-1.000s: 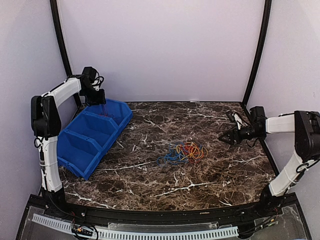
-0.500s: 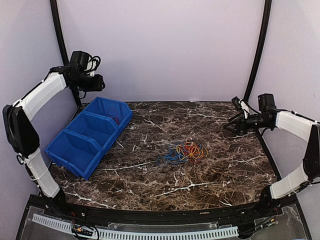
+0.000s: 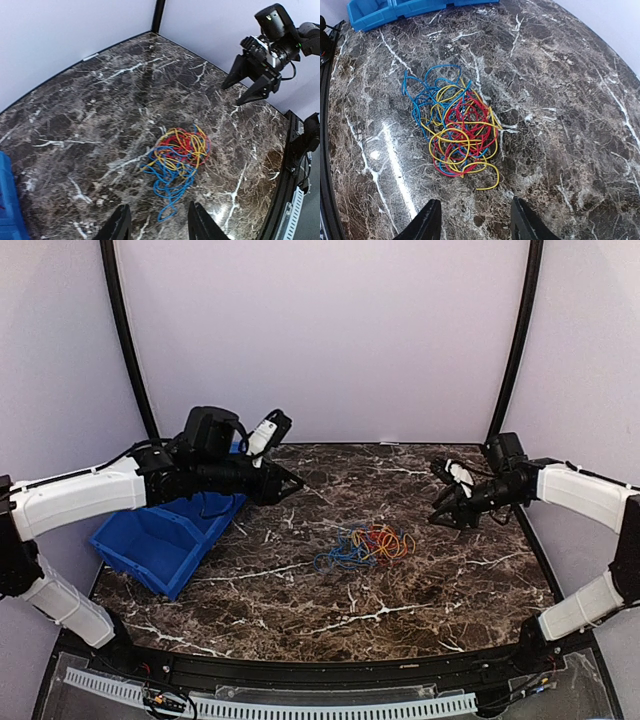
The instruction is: Untangle the cables
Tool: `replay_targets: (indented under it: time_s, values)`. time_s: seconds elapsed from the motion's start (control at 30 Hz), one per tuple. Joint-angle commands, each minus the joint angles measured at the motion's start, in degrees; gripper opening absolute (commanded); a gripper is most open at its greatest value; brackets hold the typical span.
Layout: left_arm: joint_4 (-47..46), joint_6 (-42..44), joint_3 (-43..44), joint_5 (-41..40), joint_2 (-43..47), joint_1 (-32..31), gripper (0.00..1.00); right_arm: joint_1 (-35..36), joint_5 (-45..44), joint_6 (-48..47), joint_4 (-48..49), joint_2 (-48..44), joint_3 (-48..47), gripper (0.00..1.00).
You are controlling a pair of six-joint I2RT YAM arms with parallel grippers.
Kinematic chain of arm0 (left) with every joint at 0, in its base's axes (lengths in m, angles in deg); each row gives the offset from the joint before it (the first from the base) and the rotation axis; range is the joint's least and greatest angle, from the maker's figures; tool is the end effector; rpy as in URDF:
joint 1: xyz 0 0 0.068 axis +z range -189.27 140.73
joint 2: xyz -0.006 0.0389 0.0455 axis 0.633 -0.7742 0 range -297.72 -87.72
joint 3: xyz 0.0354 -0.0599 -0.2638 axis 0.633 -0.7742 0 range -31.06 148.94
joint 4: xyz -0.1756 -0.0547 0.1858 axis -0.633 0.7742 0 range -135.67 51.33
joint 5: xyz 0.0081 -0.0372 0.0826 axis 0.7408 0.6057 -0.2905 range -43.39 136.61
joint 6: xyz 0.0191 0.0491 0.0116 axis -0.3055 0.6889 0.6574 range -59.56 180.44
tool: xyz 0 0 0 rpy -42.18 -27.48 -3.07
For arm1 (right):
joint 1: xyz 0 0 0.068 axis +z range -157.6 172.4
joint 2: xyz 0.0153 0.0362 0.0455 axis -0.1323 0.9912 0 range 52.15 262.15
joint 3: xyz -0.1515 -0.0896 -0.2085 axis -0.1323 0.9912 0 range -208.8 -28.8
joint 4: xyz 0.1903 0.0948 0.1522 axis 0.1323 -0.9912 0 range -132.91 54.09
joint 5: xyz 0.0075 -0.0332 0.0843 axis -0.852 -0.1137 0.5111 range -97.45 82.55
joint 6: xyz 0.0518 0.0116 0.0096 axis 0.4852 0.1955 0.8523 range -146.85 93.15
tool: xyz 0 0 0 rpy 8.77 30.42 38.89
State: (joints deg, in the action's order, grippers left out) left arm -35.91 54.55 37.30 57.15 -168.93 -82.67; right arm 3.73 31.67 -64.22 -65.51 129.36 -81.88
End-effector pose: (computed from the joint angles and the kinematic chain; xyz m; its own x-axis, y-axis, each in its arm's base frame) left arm 0.2372 -0.2331 0.3366 -0.3597 0.2014 -0.9111 0.7654 0.6221 -0.1646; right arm 0.2600 0.0750 0.2436 -0.3136 -0.5432 -0.7789 -0.8918 0.4501 0.0451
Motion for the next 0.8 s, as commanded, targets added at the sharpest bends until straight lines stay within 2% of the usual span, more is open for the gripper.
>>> replay_targets:
  time_s: [0.0,0.17,0.33,0.43,0.6,0.77]
  values:
    - [-7.71,-4.97,-3.22,-0.16,-4.02,-4.74,0.39,3.21,-2.72,-3.19,-0.11,3.47,-0.71,0.46]
    - [-11.67,-13.23,-1.79,-0.40,-12.50,-7.97,0.30,7.05,-3.59,-3.59,0.77,7.76,-2.00,0.40]
    - [-15.04,-21.01,3.24,4.40,-22.86,-8.54,0.25,11.13,-6.45,-3.99,1.88,9.84,-2.96,0.37]
    - [-16.60,-24.34,5.67,6.26,-28.15,-8.70,0.25,12.22,-6.50,-2.70,3.62,10.67,-3.57,0.37]
    - [-21.47,-29.03,7.57,6.50,-31.92,-8.71,0.25,13.22,-6.07,1.58,7.75,10.46,-3.44,0.39]
    - [-19.59,-33.28,13.45,6.28,-37.80,-8.55,0.24,13.23,-3.34,4.24,10.34,8.08,-0.35,0.41]
